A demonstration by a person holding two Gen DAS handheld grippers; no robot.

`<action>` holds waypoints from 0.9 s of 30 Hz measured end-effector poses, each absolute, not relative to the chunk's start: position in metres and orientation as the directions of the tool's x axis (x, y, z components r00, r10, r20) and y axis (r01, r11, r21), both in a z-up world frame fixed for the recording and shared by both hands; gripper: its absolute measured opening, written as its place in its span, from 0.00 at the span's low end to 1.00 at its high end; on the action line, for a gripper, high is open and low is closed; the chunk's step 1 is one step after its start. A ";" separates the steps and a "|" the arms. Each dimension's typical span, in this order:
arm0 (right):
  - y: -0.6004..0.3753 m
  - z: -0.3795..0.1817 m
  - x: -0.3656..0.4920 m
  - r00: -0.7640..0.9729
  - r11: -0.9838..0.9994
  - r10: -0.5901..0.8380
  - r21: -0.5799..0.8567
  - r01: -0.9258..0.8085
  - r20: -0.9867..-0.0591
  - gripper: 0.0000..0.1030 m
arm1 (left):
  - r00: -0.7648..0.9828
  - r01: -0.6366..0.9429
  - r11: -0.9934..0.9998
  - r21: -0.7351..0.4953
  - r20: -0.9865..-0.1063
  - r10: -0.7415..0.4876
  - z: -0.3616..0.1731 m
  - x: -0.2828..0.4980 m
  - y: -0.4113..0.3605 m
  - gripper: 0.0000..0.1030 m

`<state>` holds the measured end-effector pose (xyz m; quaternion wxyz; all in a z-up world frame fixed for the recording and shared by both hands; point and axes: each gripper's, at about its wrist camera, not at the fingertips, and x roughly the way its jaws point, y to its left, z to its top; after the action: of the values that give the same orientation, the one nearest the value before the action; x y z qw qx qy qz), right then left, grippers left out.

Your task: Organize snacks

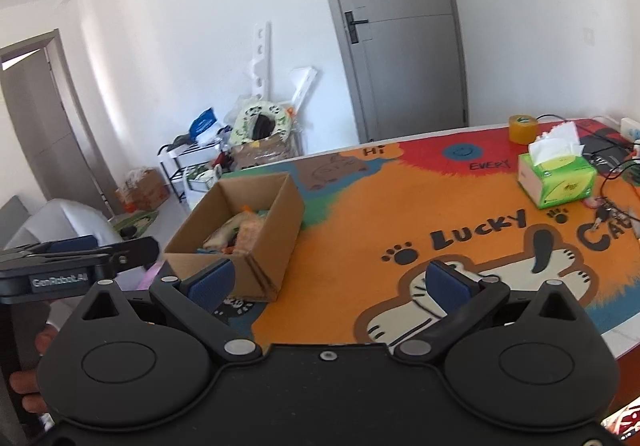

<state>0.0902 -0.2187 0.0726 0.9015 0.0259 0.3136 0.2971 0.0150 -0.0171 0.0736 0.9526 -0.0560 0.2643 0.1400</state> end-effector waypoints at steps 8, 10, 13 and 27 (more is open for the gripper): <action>-0.209 0.068 0.086 0.617 0.817 0.553 0.218 -0.534 -0.561 1.00 | 0.814 -0.291 0.956 -0.033 -0.533 0.230 0.068 0.016 -0.012 1.00; -0.207 0.067 0.085 0.613 0.817 0.551 0.213 -0.536 -0.566 1.00 | 0.812 -0.293 0.956 -0.032 -0.536 0.231 0.067 0.015 -0.012 1.00; -0.207 0.066 0.086 0.609 0.815 0.553 0.218 -0.537 -0.568 1.00 | 0.810 -0.291 0.956 -0.030 -0.539 0.230 0.066 0.015 -0.013 1.00; -0.210 0.065 0.089 0.612 0.822 0.546 0.225 -0.523 -0.572 1.00 | 0.801 -0.291 0.956 -0.034 -0.555 0.224 0.061 0.019 -0.010 1.00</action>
<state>0.0886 -0.2097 0.0646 0.8977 0.0176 0.3242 0.2979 0.0187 -0.0101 0.0605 0.9472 -0.0587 0.2845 0.1360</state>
